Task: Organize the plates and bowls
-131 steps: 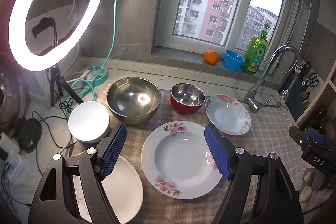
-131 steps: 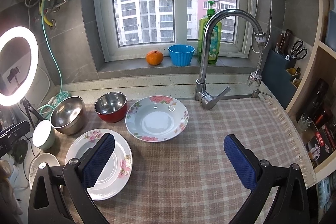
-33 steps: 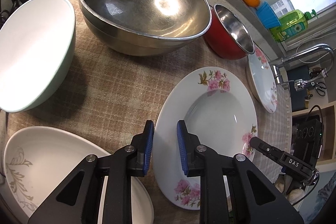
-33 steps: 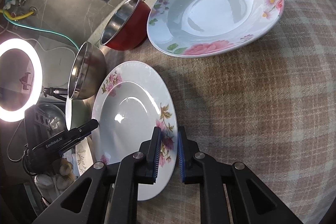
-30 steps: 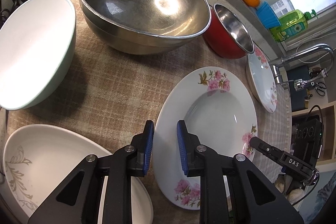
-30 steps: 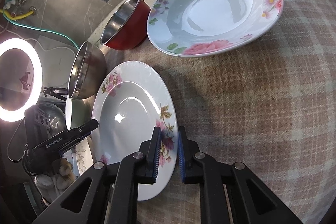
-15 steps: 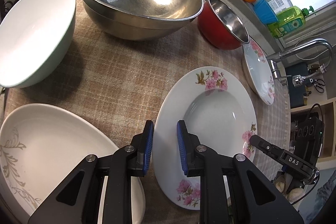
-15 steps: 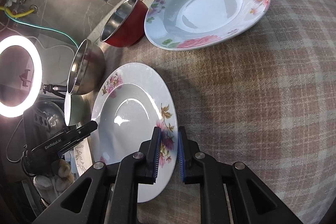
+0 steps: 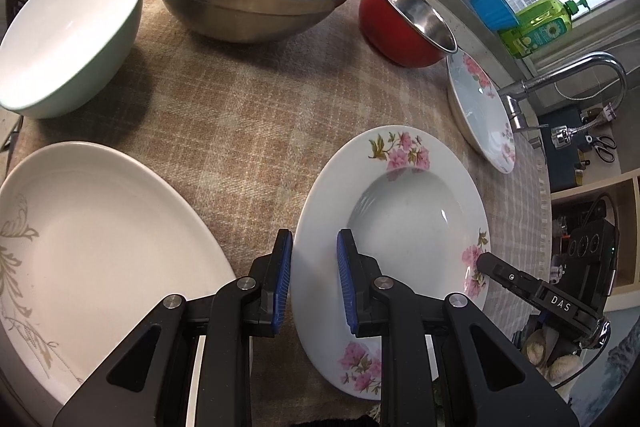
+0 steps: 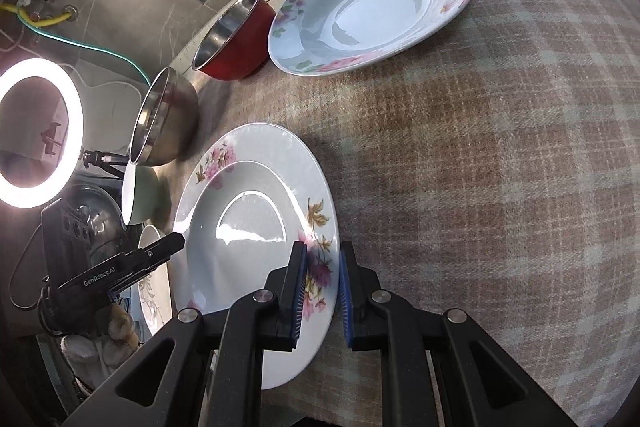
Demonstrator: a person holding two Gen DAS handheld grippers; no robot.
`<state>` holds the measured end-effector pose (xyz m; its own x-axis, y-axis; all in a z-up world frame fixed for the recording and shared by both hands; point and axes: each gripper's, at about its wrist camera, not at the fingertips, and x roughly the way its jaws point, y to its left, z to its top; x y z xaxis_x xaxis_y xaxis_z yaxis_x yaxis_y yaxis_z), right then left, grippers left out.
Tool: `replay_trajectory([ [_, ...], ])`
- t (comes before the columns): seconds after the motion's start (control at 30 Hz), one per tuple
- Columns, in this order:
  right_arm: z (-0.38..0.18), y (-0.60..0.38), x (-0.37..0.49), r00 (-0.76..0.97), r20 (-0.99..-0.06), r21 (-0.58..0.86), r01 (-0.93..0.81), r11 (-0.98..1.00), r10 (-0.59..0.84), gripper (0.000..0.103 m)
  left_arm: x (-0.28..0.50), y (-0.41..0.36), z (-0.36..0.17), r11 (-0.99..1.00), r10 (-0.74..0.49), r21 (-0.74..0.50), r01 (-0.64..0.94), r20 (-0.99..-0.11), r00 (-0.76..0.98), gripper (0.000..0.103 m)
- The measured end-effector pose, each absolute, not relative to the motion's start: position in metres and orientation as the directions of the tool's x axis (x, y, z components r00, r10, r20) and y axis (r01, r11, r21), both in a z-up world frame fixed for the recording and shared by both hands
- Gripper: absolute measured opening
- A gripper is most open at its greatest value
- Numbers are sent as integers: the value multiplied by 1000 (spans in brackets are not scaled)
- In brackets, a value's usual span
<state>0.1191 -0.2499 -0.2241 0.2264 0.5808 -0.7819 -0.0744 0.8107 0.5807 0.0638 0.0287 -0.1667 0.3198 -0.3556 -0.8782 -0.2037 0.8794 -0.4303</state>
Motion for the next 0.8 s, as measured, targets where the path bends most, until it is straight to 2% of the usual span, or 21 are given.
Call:
replay_trajectory([
  [0.8,-230,-271,89,229,-790,571,-60,819,568,14,41,5,-172,887,-359,-424,-184,-883,301,20],
])
